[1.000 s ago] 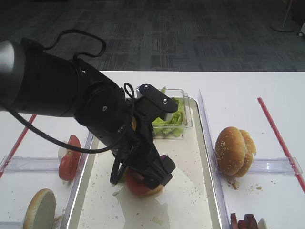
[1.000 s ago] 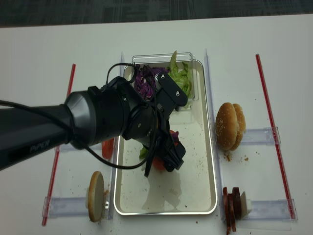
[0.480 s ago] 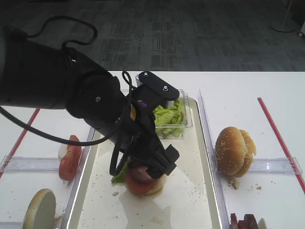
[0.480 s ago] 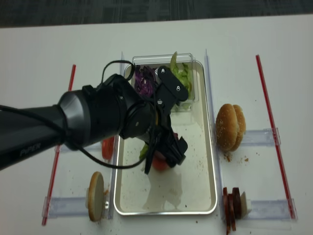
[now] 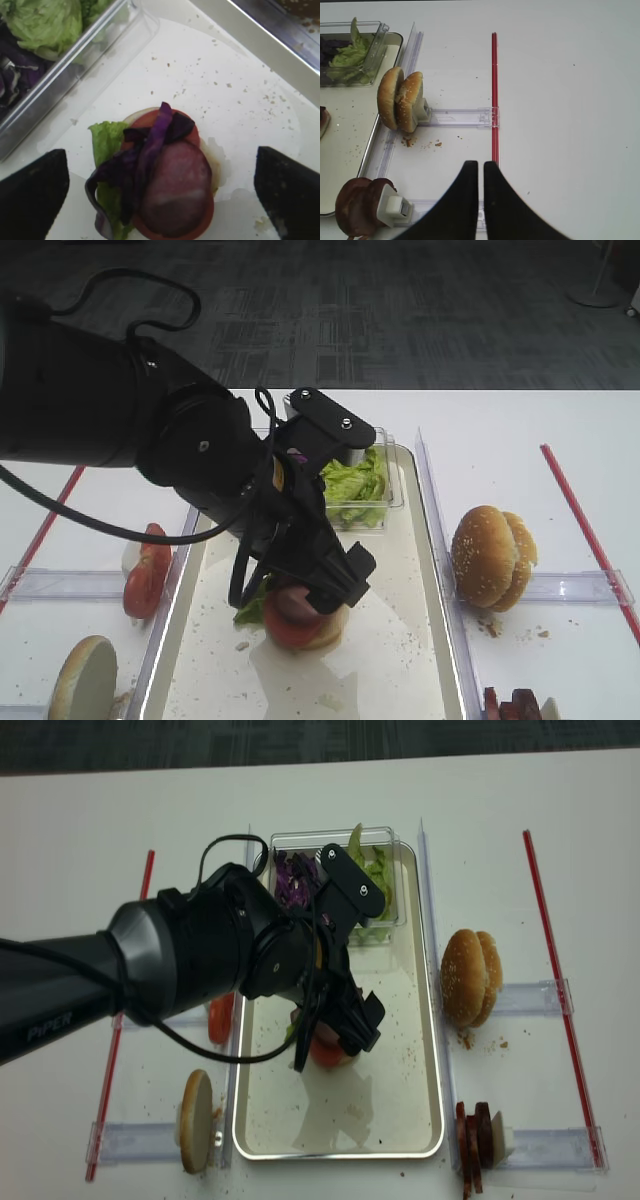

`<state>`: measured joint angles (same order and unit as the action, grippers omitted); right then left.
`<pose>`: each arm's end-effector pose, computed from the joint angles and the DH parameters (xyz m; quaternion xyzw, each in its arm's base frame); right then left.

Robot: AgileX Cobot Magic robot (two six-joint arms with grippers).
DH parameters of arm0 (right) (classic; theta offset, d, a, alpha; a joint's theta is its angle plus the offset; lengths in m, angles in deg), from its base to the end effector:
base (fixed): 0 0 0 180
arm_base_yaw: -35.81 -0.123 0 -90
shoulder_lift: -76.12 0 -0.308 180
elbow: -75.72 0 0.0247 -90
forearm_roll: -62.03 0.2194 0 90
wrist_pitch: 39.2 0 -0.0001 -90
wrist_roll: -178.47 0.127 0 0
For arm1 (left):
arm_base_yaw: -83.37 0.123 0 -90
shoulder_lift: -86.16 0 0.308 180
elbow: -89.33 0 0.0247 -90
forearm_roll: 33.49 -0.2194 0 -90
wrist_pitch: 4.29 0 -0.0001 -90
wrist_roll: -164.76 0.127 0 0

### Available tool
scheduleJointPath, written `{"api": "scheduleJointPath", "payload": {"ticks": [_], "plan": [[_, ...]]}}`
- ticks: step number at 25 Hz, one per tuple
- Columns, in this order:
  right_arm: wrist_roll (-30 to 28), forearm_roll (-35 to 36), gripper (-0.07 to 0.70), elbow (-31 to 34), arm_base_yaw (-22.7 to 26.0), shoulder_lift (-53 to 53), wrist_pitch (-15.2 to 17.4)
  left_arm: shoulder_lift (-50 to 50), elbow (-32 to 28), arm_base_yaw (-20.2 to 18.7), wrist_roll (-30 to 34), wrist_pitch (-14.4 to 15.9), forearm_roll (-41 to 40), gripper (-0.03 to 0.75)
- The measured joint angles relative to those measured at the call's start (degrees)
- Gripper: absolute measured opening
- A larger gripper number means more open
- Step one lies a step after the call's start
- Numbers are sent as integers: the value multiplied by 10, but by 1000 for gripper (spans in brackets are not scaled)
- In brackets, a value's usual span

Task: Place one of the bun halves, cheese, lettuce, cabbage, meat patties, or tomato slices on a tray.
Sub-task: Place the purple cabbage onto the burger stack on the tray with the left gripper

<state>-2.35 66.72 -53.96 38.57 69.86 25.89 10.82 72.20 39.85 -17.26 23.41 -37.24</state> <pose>-0.0283 0.0108 0.2316 0.0117 0.8724 0.0256 0.4880 0.2506 -0.2326 0.2170 0.3640 0.8932 -0.0812 0.2511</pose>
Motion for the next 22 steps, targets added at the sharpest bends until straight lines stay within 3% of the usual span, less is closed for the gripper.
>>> {"api": "scheduleJointPath", "payload": {"ticks": [22], "plan": [[0, 0, 68, 0, 0, 0, 0, -1, 1, 1, -8, 0, -5, 694]]}}
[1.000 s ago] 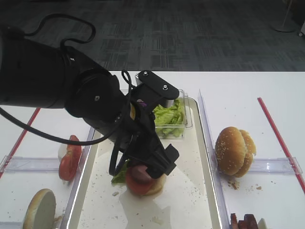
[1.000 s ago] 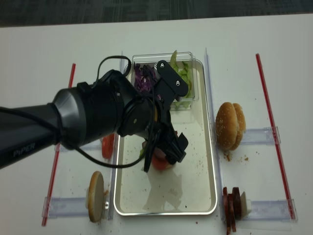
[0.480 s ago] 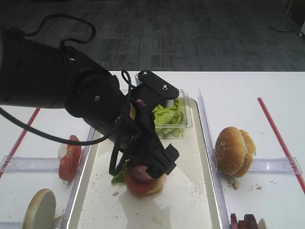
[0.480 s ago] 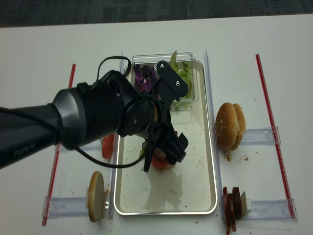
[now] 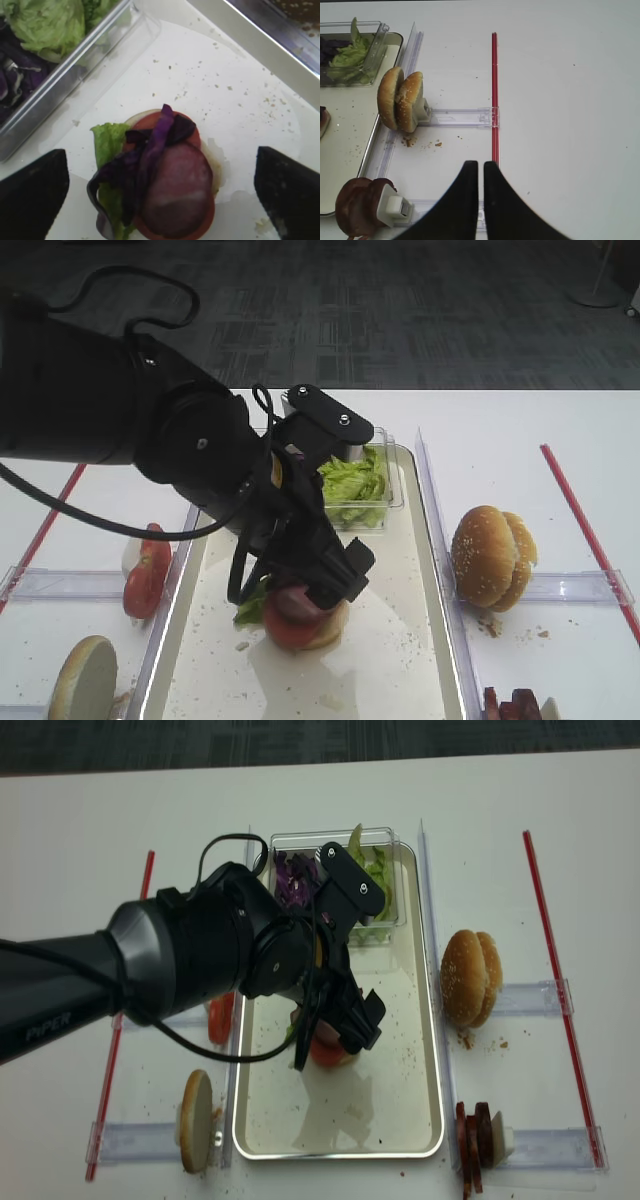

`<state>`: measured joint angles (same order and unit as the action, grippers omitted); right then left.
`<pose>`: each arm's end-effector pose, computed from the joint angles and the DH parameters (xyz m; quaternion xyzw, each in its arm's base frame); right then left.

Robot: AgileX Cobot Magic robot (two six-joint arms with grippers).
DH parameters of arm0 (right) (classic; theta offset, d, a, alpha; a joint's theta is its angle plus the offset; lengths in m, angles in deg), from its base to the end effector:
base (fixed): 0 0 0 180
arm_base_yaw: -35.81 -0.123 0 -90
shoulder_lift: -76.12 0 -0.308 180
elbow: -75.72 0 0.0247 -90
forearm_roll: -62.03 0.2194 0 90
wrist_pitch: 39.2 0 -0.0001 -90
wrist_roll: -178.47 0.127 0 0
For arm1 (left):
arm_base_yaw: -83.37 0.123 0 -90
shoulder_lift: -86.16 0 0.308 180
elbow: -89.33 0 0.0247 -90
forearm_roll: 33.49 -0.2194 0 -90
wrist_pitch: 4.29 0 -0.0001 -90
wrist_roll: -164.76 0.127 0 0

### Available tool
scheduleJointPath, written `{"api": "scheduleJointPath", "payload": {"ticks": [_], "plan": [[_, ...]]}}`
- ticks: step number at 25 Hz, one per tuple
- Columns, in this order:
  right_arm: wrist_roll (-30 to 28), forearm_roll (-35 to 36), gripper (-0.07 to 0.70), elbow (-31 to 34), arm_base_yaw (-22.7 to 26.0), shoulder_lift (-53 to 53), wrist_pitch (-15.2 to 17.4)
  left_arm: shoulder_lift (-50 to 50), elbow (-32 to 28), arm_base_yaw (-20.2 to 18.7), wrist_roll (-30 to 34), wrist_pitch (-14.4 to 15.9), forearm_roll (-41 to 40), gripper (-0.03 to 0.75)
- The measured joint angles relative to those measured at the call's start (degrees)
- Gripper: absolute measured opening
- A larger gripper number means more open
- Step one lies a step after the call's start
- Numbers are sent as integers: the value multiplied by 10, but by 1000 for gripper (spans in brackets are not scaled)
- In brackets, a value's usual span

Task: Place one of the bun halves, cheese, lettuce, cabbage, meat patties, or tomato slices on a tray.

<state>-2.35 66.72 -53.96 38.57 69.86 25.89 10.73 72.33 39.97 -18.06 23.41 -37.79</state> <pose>-0.0283 0.0108 0.2316 0.0117 0.8724 0.0256 0.4880 0.2517 -0.2319 0.2182 0.3598 0.8943 -0.0804 0.2536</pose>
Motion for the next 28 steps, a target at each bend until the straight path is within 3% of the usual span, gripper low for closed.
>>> {"api": "scheduleJointPath", "payload": {"ticks": [12, 28], "plan": [[0, 0, 68, 0, 0, 0, 0, -3, 0, 83, -15, 12, -7, 694], [0, 0, 68, 0, 0, 0, 0, -3, 0, 265, -15, 16, -13, 694]]}}
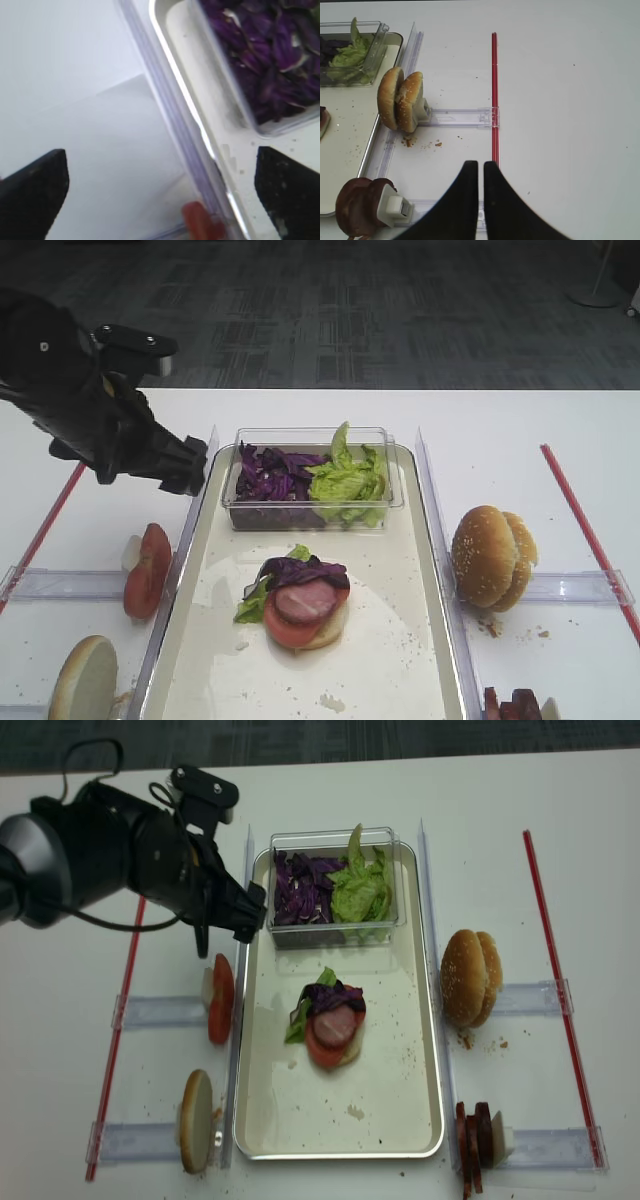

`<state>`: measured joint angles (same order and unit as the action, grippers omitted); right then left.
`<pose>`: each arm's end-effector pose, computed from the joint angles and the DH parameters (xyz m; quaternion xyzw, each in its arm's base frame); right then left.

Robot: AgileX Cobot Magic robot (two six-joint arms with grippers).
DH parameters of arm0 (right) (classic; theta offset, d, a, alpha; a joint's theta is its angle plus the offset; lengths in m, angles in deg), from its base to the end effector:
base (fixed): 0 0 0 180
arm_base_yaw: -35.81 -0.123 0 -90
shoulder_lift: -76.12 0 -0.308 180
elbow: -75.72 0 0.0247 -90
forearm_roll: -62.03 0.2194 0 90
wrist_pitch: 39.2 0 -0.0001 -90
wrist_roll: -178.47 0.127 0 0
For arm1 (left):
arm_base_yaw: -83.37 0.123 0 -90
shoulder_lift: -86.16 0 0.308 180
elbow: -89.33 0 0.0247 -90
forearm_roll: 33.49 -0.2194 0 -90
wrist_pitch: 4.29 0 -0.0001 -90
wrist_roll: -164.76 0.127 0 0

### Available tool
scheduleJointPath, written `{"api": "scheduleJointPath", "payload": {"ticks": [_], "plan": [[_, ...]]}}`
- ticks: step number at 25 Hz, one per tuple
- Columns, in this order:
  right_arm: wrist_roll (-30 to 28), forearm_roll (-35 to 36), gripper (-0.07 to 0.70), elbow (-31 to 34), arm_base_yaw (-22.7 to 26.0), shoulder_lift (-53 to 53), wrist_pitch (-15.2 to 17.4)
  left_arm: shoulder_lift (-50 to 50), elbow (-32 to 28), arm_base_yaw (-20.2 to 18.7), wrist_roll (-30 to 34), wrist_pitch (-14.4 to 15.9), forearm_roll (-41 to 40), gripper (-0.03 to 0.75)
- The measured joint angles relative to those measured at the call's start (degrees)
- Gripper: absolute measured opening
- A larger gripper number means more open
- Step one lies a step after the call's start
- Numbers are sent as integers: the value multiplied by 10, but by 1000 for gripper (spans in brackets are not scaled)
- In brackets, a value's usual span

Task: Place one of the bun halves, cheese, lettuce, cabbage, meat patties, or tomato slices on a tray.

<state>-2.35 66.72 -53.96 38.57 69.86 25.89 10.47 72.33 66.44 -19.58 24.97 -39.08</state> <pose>-0.0283 0.0108 0.2316 0.0117 0.8724 0.0256 0.4880 0.3260 -0.0929 0.2181 0.1408 0.9564 -0.0135 0.2556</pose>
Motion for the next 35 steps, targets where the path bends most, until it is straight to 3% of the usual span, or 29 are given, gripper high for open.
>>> {"api": "scheduleJointPath", "payload": {"ticks": [8, 15, 23, 35], "plan": [[0, 0, 68, 0, 0, 0, 0, 0, 0, 105, -2, 14, 0, 694], [0, 0, 68, 0, 0, 0, 0, 0, 0, 153, -1, 29, -16, 694], [0, 0, 68, 0, 0, 0, 0, -1, 0, 180, -1, 45, -27, 684], [0, 0, 68, 0, 0, 0, 0, -2, -6, 180, -1, 71, -17, 652]]}}
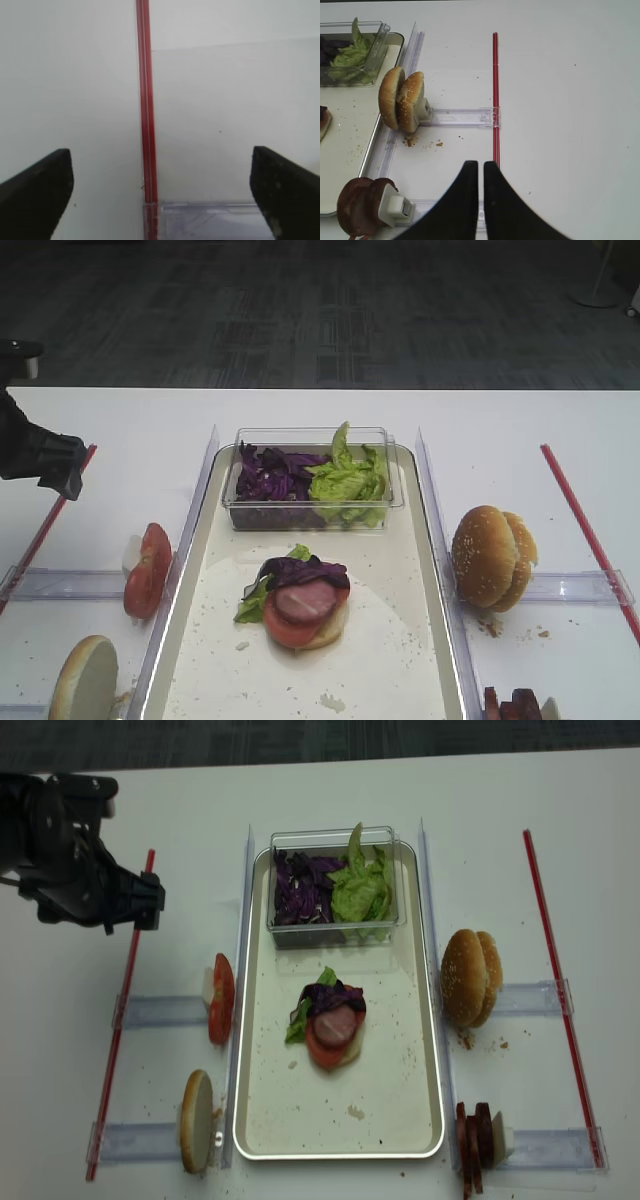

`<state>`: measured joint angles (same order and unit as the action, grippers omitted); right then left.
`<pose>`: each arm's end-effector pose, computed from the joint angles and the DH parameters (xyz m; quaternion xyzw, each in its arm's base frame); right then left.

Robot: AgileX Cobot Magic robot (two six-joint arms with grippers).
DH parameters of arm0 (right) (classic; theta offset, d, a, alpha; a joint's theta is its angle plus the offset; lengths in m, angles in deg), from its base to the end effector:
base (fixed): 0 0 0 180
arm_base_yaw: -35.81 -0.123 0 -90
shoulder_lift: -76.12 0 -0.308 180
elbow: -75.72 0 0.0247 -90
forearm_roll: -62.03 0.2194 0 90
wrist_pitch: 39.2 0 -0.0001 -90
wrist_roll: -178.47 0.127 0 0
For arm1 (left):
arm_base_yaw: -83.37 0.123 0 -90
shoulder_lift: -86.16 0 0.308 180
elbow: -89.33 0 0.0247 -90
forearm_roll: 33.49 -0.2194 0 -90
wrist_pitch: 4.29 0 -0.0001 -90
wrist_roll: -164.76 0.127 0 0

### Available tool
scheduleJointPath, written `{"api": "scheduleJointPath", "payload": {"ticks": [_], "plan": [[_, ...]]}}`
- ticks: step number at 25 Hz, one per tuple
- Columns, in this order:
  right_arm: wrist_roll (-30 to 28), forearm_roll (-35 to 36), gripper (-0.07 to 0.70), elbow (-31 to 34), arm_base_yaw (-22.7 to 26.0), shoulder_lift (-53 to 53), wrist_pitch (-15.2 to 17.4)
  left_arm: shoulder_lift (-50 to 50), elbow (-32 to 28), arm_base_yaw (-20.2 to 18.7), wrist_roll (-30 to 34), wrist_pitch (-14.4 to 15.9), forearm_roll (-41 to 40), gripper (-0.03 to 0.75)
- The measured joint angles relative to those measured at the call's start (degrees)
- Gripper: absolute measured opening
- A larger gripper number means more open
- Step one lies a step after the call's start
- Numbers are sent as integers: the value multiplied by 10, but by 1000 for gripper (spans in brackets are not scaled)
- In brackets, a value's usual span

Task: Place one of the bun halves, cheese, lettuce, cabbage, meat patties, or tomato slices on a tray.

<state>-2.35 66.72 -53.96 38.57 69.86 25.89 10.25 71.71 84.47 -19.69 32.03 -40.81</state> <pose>-0.0283 0.0108 0.2316 0.0117 0.8724 0.0256 0.4880 0.3221 0.0158 0.2101 -0.0042 0.9806 0.0413 0.1915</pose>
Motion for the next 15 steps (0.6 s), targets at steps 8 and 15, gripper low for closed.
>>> {"api": "scheduleJointPath", "payload": {"ticks": [8, 15], "plan": [[0, 0, 68, 0, 0, 0, 0, -58, -63, 0, 0, 0, 2, 639], [0, 0, 68, 0, 0, 0, 0, -144, -134, 0, 0, 0, 18, 639]]}}
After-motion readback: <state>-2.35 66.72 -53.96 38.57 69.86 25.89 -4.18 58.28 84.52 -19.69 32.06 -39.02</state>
